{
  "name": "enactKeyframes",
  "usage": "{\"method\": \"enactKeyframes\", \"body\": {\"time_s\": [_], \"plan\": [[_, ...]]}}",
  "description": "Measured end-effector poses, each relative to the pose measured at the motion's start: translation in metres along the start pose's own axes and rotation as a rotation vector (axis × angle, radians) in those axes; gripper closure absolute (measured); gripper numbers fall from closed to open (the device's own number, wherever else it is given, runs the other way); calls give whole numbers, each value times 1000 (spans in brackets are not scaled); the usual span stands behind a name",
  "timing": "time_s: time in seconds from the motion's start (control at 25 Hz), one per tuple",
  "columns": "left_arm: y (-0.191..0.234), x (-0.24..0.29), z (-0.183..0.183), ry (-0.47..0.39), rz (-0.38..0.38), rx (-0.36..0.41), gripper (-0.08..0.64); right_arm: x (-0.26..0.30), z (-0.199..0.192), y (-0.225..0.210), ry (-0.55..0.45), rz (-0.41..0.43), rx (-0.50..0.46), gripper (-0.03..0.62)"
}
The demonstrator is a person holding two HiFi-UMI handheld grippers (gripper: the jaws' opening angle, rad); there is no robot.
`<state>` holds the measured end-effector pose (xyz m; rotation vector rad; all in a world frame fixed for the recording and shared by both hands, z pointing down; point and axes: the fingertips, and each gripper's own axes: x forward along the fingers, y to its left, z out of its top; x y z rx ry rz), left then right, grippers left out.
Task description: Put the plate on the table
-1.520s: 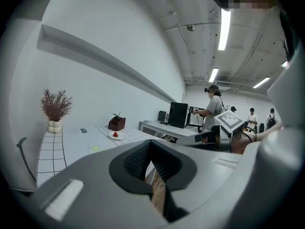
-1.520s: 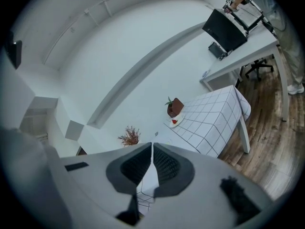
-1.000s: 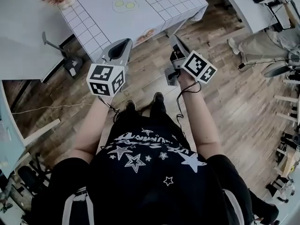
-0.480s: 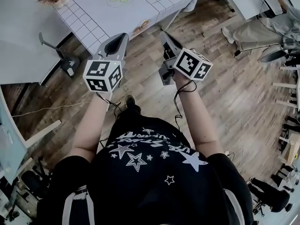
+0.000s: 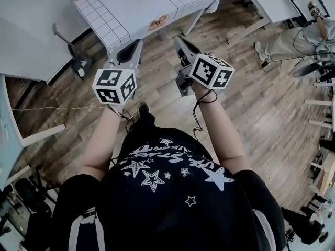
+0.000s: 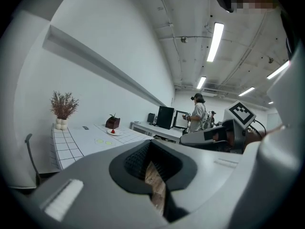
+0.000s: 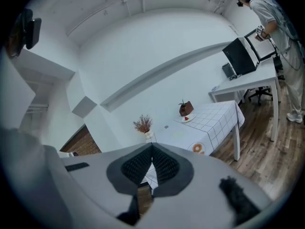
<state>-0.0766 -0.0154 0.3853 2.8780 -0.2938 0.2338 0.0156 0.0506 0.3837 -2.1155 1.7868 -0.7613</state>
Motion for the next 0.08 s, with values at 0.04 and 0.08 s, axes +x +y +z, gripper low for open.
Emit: {"method": "enactKeyframes", "body": {"time_s": [0.04,0.08], "plan": [[-5,-6,-2,0,5,-1,551,-7,-3,3,3,4,-8,578],[-11,-12,-3,-1,10,-2,551,-14,-5,6,6,7,-15,578]]}}
